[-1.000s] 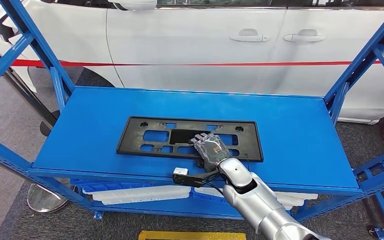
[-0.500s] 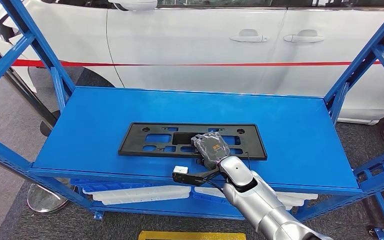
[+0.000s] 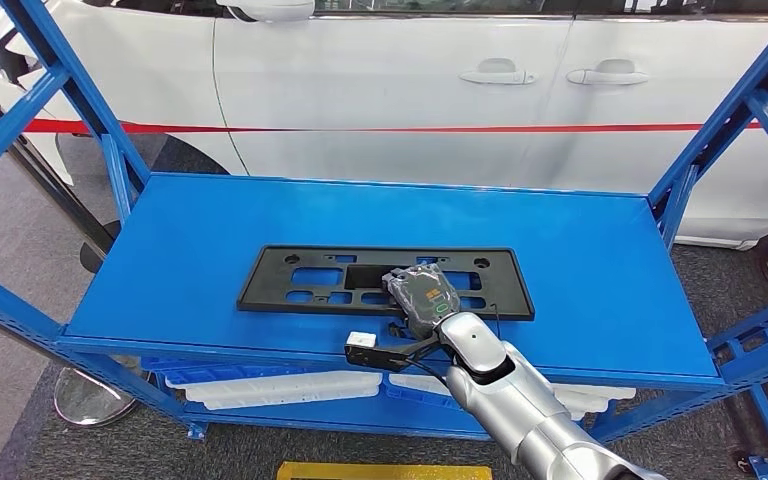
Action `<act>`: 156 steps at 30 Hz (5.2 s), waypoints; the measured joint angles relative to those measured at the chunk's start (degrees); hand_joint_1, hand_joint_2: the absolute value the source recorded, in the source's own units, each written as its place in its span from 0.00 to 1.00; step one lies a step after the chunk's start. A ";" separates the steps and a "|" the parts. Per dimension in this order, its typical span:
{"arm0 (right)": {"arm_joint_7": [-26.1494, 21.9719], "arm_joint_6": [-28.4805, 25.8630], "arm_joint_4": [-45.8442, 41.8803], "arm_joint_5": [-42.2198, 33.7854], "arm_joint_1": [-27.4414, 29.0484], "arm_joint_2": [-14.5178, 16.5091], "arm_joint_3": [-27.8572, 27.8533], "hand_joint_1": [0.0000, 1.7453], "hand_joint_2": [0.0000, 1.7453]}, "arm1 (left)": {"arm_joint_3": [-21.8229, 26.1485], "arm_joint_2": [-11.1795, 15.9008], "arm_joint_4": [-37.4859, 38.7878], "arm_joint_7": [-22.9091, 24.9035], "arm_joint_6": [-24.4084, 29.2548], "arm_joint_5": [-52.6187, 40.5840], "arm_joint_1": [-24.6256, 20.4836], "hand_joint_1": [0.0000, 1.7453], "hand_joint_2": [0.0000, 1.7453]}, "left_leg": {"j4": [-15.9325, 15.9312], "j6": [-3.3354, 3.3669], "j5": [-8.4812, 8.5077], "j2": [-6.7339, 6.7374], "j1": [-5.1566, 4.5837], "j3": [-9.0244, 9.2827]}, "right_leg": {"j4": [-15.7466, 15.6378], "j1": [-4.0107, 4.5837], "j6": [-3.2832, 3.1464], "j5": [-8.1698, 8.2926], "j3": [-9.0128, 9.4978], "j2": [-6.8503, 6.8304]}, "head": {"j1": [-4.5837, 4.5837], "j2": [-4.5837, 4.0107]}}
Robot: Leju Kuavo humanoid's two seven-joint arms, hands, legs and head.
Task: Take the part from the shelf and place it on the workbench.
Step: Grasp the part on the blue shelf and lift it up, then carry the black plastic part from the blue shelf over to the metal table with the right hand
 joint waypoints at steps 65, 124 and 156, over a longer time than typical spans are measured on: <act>-2.19 -15.71 -41.45 8.05 15.20 -13.59 -4.28 1.00 1.00 | -5.03 -0.22 0.02 1.24 2.78 4.97 1.16 0.00 1.00 | 15.92 -1.90 -7.46 2.84 0.72 -9.33 | 0.42 0.48 -2.67 2.66 -3.85 -4.85 | 0.07 0.00; -0.70 -15.33 -55.63 6.51 23.61 -18.09 -5.21 1.00 1.00 | -5.17 3.73 0.55 -3.68 0.18 9.33 1.53 0.00 1.00 | 4.45 -1.79 2.12 2.88 0.41 -9.99 | -0.90 0.91 -3.14 -0.09 0.87 -5.05 | 0.14 0.00; -3.13 -15.41 -56.17 3.58 26.50 -19.80 -10.66 1.00 1.00 | -4.73 2.13 0.61 -4.21 -0.06 11.25 2.35 0.00 1.00 | 7.22 -2.36 -0.50 2.85 0.65 -10.94 | 0.52 0.78 -3.53 -0.12 -0.67 -4.85 | 0.12 0.00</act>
